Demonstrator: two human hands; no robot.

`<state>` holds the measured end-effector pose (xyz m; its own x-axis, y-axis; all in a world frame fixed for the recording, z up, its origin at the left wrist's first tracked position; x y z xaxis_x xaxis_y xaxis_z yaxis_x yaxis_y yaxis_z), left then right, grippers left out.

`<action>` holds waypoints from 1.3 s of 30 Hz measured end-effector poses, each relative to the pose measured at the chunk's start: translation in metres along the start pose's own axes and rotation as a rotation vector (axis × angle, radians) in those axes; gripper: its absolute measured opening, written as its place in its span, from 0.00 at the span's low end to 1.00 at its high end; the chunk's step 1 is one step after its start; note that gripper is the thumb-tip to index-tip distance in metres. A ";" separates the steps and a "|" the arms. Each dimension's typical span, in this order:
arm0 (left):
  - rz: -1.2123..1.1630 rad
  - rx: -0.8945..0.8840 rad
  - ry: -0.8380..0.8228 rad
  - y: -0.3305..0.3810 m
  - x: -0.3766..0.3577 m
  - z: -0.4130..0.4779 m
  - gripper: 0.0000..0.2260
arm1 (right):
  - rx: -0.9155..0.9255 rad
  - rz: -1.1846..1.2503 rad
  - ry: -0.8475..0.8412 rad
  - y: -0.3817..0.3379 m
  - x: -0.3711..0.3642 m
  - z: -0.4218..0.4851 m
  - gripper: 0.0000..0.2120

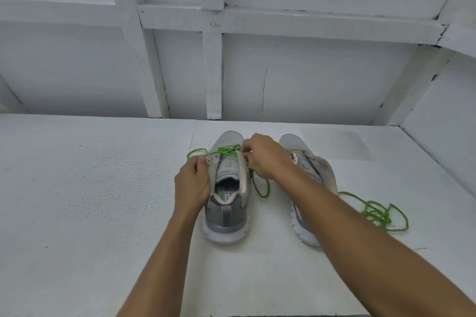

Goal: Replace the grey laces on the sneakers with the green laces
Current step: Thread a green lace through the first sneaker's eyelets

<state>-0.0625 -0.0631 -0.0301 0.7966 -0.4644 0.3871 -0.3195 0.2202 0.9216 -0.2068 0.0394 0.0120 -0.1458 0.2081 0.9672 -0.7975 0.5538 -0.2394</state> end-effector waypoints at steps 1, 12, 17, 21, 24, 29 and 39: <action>-0.003 0.003 0.002 -0.001 0.001 0.000 0.17 | -0.016 0.006 0.020 0.003 0.003 0.001 0.09; -0.042 0.021 0.002 0.000 0.001 -0.001 0.15 | -0.186 0.905 0.459 0.031 0.097 0.003 0.02; -0.038 0.011 0.008 0.000 0.000 -0.001 0.15 | -0.012 -0.093 -0.049 0.004 0.016 -0.002 0.13; -0.033 0.007 0.019 -0.001 0.000 -0.001 0.15 | -0.053 -0.103 0.016 0.004 0.021 -0.002 0.10; -0.033 0.008 0.017 -0.001 0.000 0.000 0.15 | -0.202 0.058 0.081 0.017 0.042 -0.002 0.09; 0.011 -0.023 -0.006 0.004 0.000 0.002 0.14 | -0.310 0.169 0.116 0.033 0.059 -0.007 0.11; 0.464 -0.363 -0.504 0.094 -0.054 0.038 0.15 | -0.233 0.388 -0.035 0.013 0.054 -0.038 0.05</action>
<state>-0.1544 -0.0498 0.0363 0.2649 -0.5709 0.7771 -0.3062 0.7144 0.6292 -0.2023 0.0883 0.0576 -0.4303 0.4112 0.8036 -0.5274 0.6080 -0.5935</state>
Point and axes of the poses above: each hand's wrist, its own z-axis towards the middle knuckle, its own x-axis out of the back of the hand, y = z × x, the point moved 6 cm from there along z, towards the middle knuckle, and after that the axes turned 3 degrees about x, right-handed, at the moved point
